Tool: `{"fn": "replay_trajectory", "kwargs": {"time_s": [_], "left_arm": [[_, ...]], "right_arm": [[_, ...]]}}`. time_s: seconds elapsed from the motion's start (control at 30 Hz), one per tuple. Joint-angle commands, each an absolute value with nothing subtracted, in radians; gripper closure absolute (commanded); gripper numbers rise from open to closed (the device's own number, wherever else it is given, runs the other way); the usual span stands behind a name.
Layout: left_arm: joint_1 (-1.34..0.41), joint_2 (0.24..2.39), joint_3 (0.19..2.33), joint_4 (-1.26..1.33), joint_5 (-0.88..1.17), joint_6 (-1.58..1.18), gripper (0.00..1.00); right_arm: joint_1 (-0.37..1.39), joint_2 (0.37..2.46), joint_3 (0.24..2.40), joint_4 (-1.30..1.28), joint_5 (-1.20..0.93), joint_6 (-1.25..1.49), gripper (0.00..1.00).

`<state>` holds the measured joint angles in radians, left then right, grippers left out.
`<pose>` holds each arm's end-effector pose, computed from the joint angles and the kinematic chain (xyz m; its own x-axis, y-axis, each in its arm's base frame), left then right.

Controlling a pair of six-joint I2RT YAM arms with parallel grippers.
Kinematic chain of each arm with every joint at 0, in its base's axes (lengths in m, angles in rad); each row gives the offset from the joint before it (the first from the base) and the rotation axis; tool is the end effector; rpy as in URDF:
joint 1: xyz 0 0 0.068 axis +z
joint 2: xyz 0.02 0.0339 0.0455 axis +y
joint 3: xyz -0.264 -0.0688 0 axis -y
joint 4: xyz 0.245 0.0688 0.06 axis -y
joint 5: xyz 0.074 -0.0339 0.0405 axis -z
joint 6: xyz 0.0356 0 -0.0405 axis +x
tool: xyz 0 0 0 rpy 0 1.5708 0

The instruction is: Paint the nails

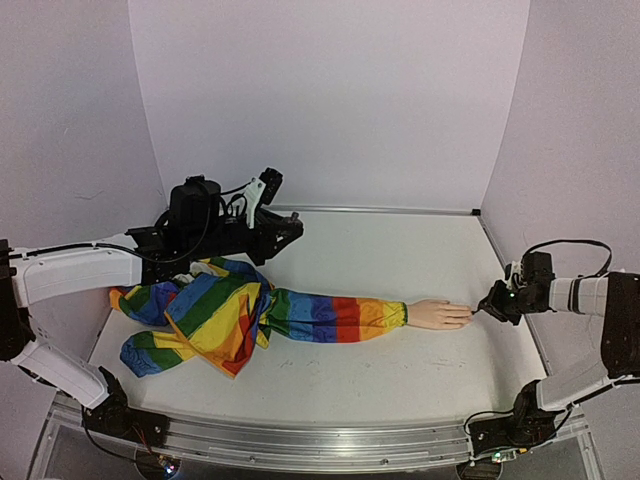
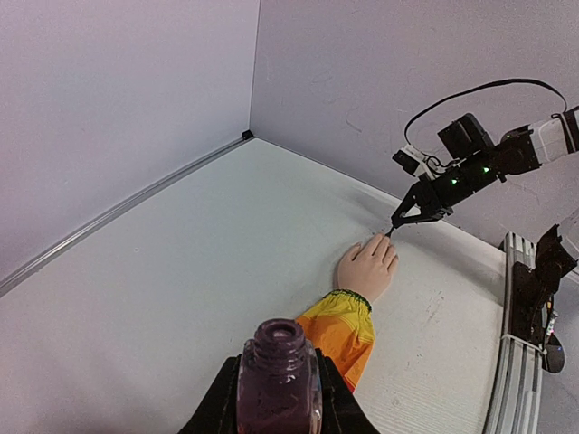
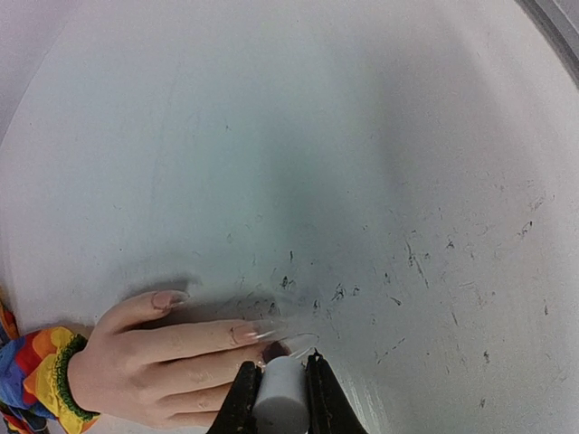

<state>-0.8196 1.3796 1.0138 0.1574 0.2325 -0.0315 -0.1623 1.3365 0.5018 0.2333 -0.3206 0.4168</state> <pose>0.2168 -0.2441 0.3186 -0.1684 0.1354 -0.9764 0.8602 0.5039 -0.0785 0.2550 -0.0304 0.1680 -0.5523 0.4798 -0.6818 0.1318 0.8578 0.4968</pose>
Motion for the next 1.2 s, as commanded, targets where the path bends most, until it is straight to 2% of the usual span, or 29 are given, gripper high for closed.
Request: {"fn": "replay_trajectory", "kwargs": {"time_s": [0.0,1.17], "left_arm": [[-0.821,1.340,1.056,0.187,0.235,-0.043,1.00],[-0.821,1.333,1.059,0.181,0.232,-0.046,1.00]], "right_arm": [[-0.165,1.342,0.518,0.232,-0.302,0.420,1.00],[-0.169,1.340,0.512,0.245,-0.271,0.410,1.00]]}}
